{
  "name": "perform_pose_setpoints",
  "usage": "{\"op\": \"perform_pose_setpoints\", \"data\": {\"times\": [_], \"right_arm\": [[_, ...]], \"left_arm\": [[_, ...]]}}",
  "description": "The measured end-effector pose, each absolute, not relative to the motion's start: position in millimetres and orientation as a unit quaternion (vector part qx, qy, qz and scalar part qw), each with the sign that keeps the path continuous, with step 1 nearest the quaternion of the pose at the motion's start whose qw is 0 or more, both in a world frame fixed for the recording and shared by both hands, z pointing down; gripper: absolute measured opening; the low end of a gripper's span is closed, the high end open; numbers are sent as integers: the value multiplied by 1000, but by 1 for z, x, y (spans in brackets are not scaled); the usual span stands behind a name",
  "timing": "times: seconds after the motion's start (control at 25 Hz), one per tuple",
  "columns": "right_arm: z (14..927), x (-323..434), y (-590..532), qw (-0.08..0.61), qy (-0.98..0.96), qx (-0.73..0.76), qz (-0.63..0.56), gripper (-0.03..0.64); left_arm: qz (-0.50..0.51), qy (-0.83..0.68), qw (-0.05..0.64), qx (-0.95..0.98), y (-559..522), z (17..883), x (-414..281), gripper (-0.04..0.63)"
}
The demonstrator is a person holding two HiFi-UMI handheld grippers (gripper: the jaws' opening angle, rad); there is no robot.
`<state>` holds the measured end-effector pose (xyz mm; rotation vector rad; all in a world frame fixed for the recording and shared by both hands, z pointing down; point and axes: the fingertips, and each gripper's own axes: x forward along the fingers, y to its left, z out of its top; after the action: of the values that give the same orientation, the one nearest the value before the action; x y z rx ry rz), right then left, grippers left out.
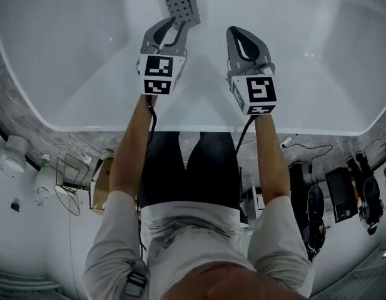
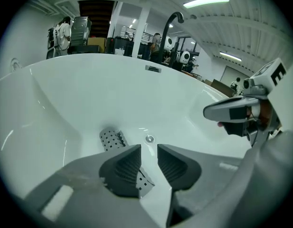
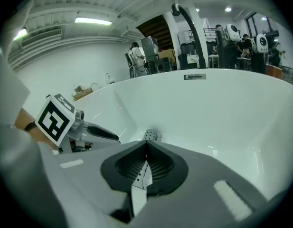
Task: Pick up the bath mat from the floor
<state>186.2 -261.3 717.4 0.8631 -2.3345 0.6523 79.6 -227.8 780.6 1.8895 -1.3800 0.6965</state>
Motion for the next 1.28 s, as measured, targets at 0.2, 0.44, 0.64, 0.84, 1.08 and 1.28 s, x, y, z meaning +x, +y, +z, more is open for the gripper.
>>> {"op": "perform_pose_setpoints", "data": {"times": [0.2, 0.44, 0.64, 0.84, 1.08, 1.28], "right_arm": [[739, 178, -262, 290, -872, 311, 244, 3], [756, 175, -265, 298, -872, 300, 245, 3], [773, 171, -262, 307, -871, 292, 248, 6], [791, 167, -258, 321, -870, 278, 250, 31], [809, 167, -258, 328, -868, 274, 254, 45], [820, 164, -259, 332, -867, 267, 258, 52]], "left_arm": [[268, -531, 364, 717, -227, 812, 78, 124], [274, -538, 390, 696, -227, 844, 75, 177], [274, -544, 423, 671, -227, 879, 72, 257], [287, -548, 435, 654, -226, 917, 70, 310], [298, -557, 439, 639, -218, 950, 69, 347], [303, -552, 464, 623, -212, 978, 72, 414]]}}
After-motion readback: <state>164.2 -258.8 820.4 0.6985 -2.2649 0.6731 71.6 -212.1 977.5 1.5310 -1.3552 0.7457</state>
